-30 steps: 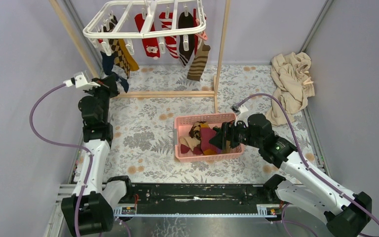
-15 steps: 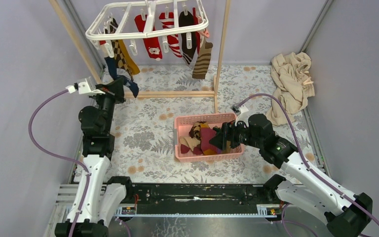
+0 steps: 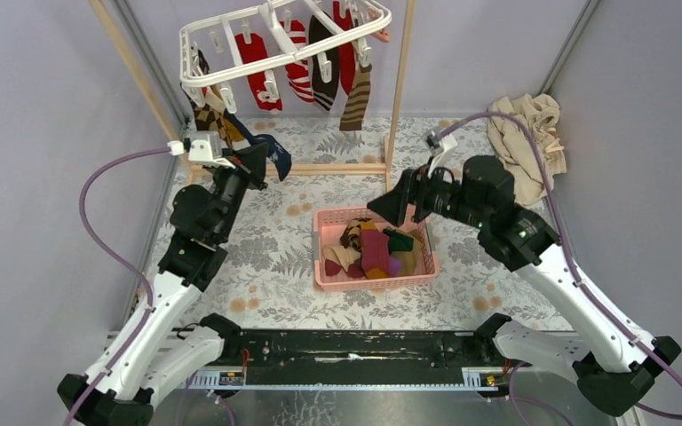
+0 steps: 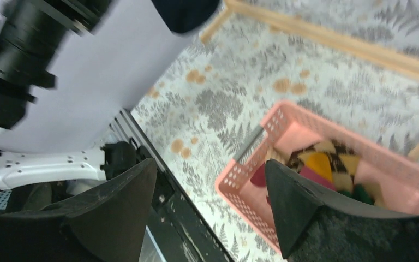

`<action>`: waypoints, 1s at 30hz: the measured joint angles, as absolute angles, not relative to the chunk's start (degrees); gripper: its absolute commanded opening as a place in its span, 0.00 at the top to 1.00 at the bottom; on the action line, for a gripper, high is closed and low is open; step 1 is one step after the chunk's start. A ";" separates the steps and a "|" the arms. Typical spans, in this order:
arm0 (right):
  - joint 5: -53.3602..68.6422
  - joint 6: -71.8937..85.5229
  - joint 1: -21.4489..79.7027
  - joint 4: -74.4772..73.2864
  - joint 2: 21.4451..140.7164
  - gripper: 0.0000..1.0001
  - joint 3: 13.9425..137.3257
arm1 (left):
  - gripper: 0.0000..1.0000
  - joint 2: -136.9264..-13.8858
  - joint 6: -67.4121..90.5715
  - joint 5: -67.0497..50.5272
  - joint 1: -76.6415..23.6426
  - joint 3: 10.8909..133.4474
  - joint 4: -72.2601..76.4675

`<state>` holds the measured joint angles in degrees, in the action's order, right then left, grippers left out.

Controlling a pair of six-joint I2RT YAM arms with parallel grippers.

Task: Remove the socks clipped to the hanger
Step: Adjust the hanger on the clothesline.

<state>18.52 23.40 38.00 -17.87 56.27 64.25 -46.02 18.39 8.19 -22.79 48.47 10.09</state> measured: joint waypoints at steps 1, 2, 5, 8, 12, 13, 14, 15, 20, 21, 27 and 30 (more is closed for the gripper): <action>18.50 23.00 38.00 -18.00 57.04 0.20 66.59 | 1.00 -46.54 17.91 9.30 -24.43 48.84 9.76; 18.39 22.61 37.98 -18.41 57.93 0.20 69.36 | 1.00 -47.03 17.41 10.31 -25.80 49.10 9.65; 16.99 21.19 37.98 -19.57 61.19 0.19 78.28 | 1.00 -48.82 15.29 13.96 -31.31 50.22 9.28; 16.12 20.53 38.00 -20.88 64.10 0.19 84.64 | 1.00 -50.00 12.93 18.13 -36.88 50.76 9.19; 15.38 20.45 37.98 -20.03 70.39 0.19 96.29 | 1.00 -49.65 10.68 23.00 -41.93 50.76 8.82; 15.27 20.71 37.98 -19.40 71.61 0.19 98.26 | 1.00 -49.28 10.28 24.10 -42.74 50.76 8.64; 15.25 21.02 37.98 -18.65 72.82 0.19 99.94 | 1.00 -48.80 9.93 25.06 -43.33 50.76 8.34; 15.40 21.37 37.98 -17.93 73.84 0.19 101.21 | 1.00 -48.14 9.61 26.04 -43.79 50.76 7.97; 17.56 23.83 37.98 -13.37 81.47 0.19 108.03 | 1.00 -45.12 8.97 28.82 -44.31 50.76 6.11; 18.33 24.23 37.98 -12.49 83.11 0.19 109.16 | 1.00 -44.60 8.84 29.28 -44.31 50.76 5.69; 24.43 29.30 37.98 -5.23 89.43 0.19 110.08 | 1.00 -41.17 8.56 31.42 -44.34 50.74 2.44; 26.74 32.91 37.98 -1.08 92.03 0.19 111.37 | 1.00 -39.11 8.38 32.56 -44.34 50.70 1.02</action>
